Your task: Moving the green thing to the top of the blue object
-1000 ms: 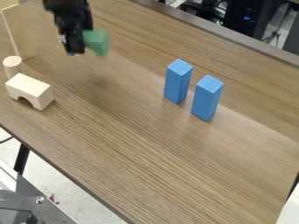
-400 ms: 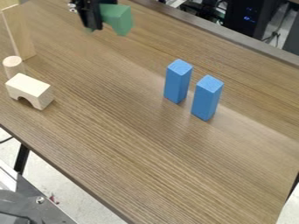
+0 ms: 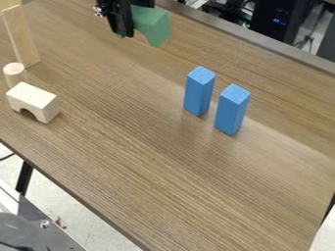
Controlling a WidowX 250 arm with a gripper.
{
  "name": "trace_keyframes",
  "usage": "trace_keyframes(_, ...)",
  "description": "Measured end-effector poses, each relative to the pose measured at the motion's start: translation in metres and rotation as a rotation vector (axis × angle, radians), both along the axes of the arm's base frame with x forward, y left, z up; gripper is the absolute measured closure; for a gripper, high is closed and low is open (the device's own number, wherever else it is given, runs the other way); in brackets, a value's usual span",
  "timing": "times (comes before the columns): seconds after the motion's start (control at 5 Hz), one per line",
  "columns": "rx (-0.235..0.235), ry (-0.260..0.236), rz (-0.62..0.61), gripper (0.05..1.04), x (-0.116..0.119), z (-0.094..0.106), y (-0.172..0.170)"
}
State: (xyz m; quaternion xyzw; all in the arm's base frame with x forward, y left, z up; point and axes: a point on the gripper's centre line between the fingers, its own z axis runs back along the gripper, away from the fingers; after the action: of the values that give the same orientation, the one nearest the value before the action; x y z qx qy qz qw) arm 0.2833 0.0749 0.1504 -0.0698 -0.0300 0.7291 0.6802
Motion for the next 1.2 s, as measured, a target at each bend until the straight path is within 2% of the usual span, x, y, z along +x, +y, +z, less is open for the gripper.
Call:
trace_keyframes(0.4,0.019,-0.015,-0.047,0.492,-0.007,-0.010,-0.025)
trace_keyframes(0.8,0.053,-0.054,-0.057,0.491,0.001,-0.019,-0.049)
trace_keyframes(1.2,0.074,-0.028,-0.069,0.492,0.010,-0.038,-0.072)
